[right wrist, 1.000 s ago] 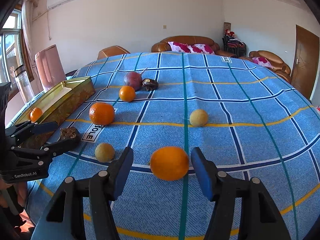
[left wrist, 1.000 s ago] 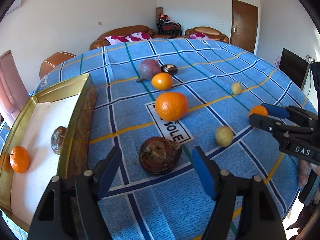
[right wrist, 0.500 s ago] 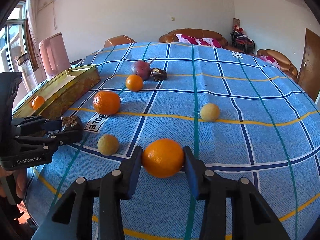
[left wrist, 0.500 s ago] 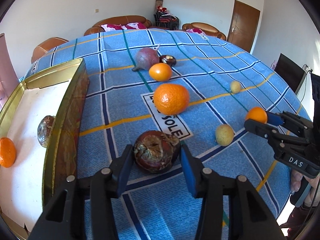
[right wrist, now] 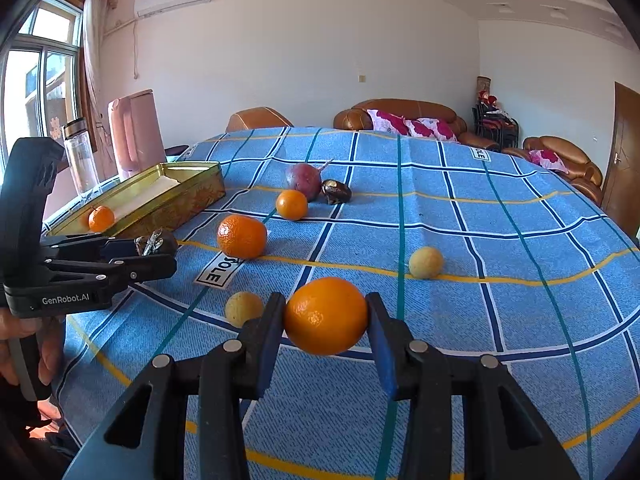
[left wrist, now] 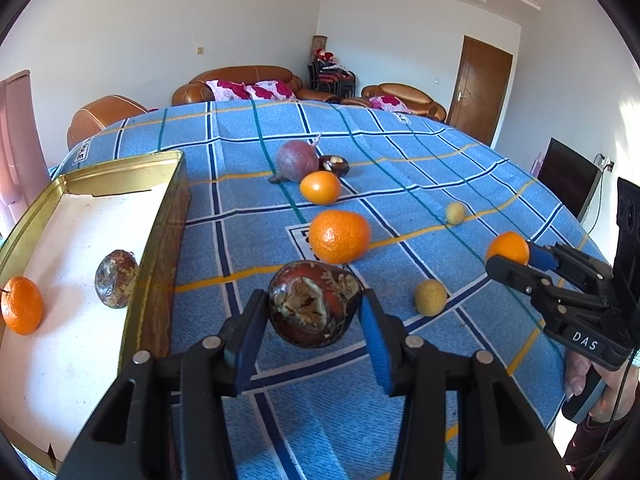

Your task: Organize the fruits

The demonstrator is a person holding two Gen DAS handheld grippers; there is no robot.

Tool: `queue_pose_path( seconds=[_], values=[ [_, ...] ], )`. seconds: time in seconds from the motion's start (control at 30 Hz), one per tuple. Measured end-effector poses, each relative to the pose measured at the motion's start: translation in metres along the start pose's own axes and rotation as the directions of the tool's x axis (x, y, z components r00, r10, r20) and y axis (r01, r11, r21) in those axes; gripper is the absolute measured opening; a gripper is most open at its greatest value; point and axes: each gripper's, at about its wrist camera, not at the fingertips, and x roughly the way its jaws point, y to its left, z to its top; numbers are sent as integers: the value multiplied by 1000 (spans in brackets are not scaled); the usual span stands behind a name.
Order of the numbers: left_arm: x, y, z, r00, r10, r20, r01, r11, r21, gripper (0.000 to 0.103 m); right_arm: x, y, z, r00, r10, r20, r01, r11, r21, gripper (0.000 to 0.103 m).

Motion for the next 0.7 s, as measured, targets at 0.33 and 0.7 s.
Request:
queue_pose_path(
  seconds=[0.33, 0.7],
  values=[
    [-14, 2, -1, 996, 31, 89, -30, 999, -13, 49, -12, 2, -2, 997, 1, 82, 0, 1000, -4, 43],
    [-26, 3, -4, 987, 54, 152, -51, 998, -24, 49, -19, 3, -4, 992, -1, 128, 3, 1000, -15, 43]
  ],
)
